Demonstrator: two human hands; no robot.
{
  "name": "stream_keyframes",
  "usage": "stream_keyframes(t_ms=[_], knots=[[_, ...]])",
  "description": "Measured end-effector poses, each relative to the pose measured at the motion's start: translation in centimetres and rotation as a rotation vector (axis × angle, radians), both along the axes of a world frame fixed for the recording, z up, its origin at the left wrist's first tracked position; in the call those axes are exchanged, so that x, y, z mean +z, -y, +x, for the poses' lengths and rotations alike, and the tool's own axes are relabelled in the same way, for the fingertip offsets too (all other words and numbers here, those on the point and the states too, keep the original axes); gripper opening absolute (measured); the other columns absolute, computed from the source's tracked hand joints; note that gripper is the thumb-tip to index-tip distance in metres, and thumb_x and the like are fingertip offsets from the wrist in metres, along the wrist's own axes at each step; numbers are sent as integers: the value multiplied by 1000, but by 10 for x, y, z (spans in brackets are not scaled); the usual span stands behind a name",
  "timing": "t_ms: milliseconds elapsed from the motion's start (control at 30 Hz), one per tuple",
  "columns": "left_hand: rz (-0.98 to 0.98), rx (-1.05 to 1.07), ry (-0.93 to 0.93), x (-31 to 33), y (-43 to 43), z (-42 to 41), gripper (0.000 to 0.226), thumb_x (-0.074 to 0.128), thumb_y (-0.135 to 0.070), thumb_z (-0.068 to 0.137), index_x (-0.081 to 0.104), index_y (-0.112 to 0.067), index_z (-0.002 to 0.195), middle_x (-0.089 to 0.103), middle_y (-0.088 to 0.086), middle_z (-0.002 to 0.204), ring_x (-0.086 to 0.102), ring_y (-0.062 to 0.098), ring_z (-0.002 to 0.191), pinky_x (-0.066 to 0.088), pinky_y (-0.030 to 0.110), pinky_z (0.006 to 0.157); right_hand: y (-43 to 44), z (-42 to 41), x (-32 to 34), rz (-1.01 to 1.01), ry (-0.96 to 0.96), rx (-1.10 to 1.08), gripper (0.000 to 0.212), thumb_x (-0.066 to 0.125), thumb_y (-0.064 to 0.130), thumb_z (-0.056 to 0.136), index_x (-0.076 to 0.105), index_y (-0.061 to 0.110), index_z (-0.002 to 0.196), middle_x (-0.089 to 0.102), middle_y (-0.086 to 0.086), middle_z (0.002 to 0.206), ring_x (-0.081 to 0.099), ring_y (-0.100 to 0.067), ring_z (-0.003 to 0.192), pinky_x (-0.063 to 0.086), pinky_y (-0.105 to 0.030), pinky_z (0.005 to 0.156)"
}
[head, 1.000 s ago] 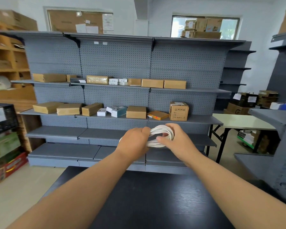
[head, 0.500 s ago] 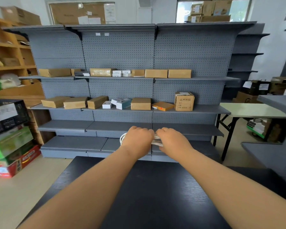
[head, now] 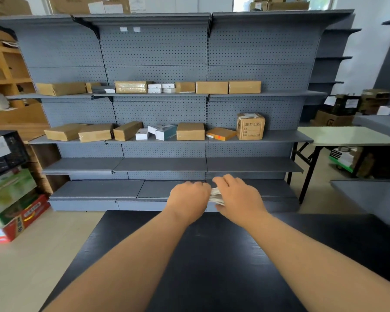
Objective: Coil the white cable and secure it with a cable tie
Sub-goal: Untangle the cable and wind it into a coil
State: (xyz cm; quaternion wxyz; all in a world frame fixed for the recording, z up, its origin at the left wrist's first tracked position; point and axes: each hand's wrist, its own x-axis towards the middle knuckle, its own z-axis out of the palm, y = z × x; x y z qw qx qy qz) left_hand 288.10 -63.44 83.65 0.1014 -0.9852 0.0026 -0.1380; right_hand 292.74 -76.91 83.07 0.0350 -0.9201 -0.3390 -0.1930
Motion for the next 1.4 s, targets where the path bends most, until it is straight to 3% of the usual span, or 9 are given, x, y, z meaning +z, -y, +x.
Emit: stream_keyframes(t_ms=[133,267,367,500,600,867,1133,1267,1400], knots=[[-5,-44,-8,-8,-15,-8,15,44,-9,88,49,-11,102,62,8,103,59,30,92,36,34,64,-16,-1,-12,10,-18,-34,36,63,14,83,52,14,116,58,-4,110,56,-27,100,46,-35,68],[3,-99,72,-16,-36,-16,18,47,-8,82,48,-13,100,60,8,99,55,30,92,30,33,68,-31,-5,-18,-77,72,-36,46,89,13,31,56,15,63,56,2,54,55,-20,46,34,-22,33],[35,-109,89,-23,-51,-22,24,50,-8,79,45,-15,102,56,6,99,52,30,92,29,33,71,-40,-7,-26,-76,68,-51,49,88,12,22,50,17,53,48,3,42,47,-17,34,25,-19,30],[3,-109,38,-30,-62,-29,23,47,-9,85,42,-14,107,54,6,103,52,30,94,36,35,73,-50,-18,-33,-92,71,-53,36,84,8,40,55,13,60,56,-1,50,54,-22,41,26,-22,37],[18,-127,-22,-34,-68,-32,21,44,-6,86,41,-11,106,56,9,101,55,31,87,35,36,61,-53,-25,-37,-96,7,-63,14,54,5,83,54,9,96,64,-9,93,62,-32,84,33,-31,59],[32,-203,-184,-43,-61,-39,21,38,-1,88,41,-8,107,61,12,99,60,35,85,36,37,58,-40,-46,-45,-138,-135,-133,20,44,8,90,50,8,110,61,-12,110,59,-33,101,44,-37,76],[-55,-392,57,-61,-24,-25,29,45,-42,87,48,-16,102,62,2,99,59,26,88,39,33,71,3,-49,-65,-10,-82,-186,16,50,3,85,56,2,100,65,-18,96,62,-38,87,47,-40,67],[-29,-519,131,-71,7,-14,33,67,-41,69,60,-16,90,63,-1,75,63,21,58,45,29,48,32,-50,-70,13,-39,-251,23,74,-4,53,57,4,67,60,-13,57,59,-33,47,42,-29,38],[98,-565,159,-83,42,0,33,78,-38,57,63,-16,77,59,-1,69,54,16,44,36,24,38,67,-48,-75,-43,-41,-320,38,82,7,30,53,13,53,52,-1,43,49,-20,32,30,-17,30]])
